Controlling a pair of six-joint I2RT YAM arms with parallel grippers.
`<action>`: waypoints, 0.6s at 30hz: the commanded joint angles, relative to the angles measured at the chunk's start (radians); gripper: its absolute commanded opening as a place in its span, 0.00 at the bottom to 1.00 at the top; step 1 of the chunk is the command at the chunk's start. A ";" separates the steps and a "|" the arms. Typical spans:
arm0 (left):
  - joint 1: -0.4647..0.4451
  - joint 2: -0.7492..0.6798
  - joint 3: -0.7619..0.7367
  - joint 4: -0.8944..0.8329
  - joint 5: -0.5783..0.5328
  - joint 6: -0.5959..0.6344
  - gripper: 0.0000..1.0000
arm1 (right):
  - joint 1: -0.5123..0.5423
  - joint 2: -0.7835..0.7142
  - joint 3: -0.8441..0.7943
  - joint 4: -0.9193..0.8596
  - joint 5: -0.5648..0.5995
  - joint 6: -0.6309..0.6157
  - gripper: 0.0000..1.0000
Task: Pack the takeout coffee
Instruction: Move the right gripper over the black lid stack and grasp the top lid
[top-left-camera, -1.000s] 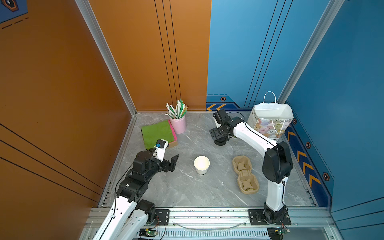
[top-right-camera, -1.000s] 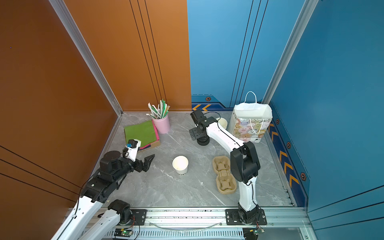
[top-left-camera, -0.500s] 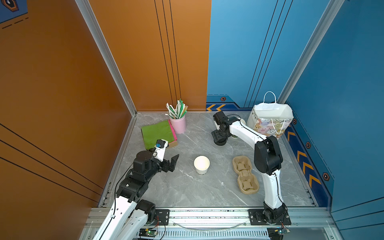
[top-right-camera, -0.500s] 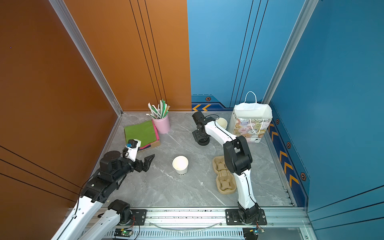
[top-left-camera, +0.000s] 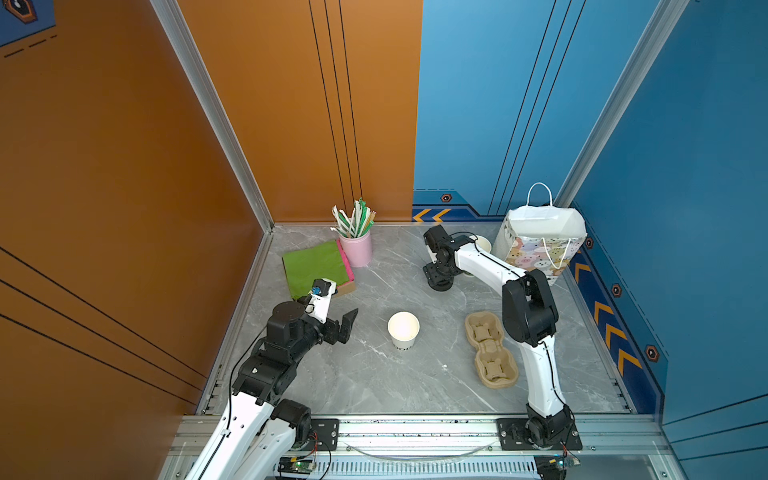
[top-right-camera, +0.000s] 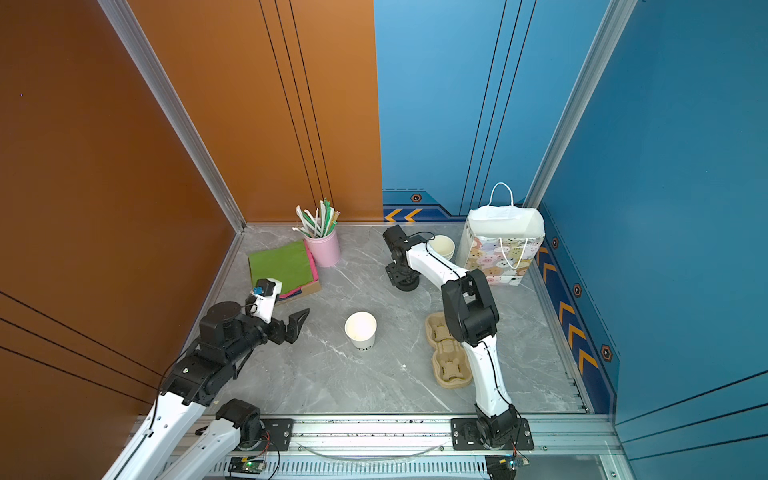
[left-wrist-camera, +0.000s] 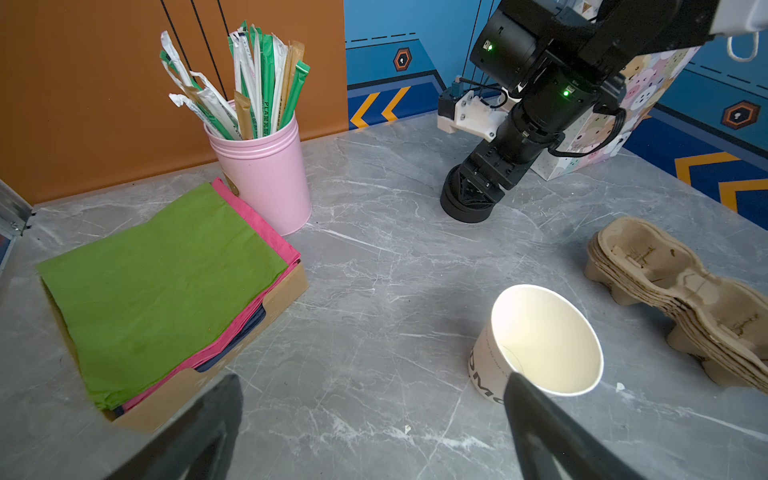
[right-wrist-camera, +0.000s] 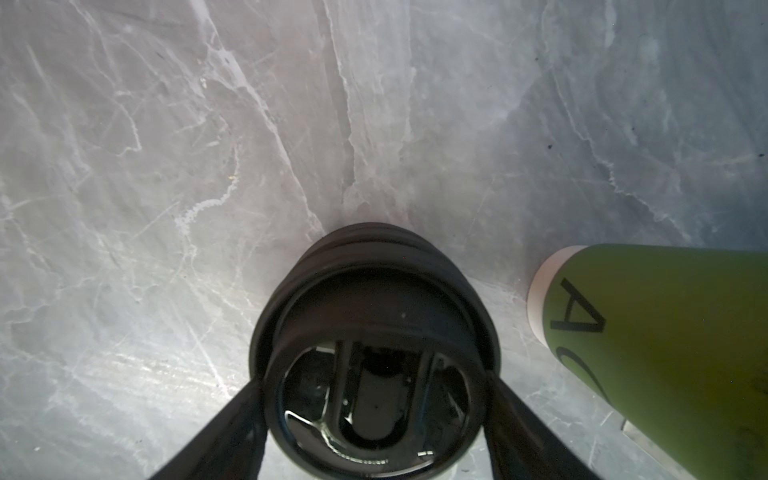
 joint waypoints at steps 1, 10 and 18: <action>0.002 -0.010 -0.010 0.012 0.001 -0.010 0.98 | -0.005 0.021 0.030 -0.042 0.005 -0.010 0.74; 0.005 -0.010 -0.010 0.014 0.003 -0.011 0.98 | -0.005 -0.005 0.037 -0.056 0.018 -0.013 0.67; 0.006 -0.010 -0.010 0.014 0.004 -0.013 0.98 | -0.004 -0.066 0.037 -0.062 0.024 -0.016 0.67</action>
